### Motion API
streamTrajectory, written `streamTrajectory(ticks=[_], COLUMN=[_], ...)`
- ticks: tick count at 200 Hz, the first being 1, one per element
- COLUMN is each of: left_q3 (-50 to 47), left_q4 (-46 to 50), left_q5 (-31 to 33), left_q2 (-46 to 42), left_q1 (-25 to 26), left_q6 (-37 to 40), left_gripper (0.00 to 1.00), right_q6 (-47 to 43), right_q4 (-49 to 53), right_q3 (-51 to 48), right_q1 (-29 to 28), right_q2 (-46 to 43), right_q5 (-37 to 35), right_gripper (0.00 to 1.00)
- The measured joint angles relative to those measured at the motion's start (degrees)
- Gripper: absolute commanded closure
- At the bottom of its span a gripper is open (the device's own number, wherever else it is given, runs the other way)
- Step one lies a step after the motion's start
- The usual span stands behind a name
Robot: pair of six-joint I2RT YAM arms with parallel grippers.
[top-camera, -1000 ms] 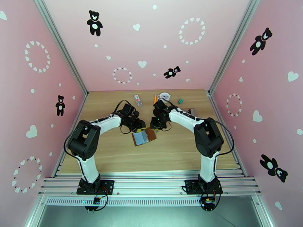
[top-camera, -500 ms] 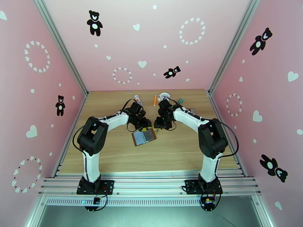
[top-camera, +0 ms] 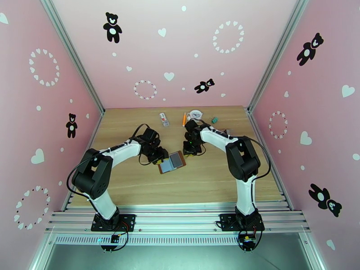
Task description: Put the credit cards into the card holder
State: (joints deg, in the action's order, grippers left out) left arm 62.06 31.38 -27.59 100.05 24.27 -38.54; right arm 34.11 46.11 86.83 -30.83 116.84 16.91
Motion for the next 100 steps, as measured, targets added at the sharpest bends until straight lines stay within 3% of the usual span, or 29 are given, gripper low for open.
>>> streamTrajectory(ticks=[59,100], left_q3=[0.1,0.1], left_q4=[0.9,1.0], left_q5=[1.1,1.1], left_q2=[-0.1,-0.1], left_q1=[-2.5,-2.5], left_q6=[1.5,2.4], left_gripper=[0.59,0.59], right_q6=[1.9,4.5], right_q4=[-1.8,-2.6], right_q3=[-8.0,-11.0], right_q1=[-4.4,-6.7], right_q2=[-2.2,-6.5], right_q5=[-0.4,-1.4], right_gripper=[0.93,0.84])
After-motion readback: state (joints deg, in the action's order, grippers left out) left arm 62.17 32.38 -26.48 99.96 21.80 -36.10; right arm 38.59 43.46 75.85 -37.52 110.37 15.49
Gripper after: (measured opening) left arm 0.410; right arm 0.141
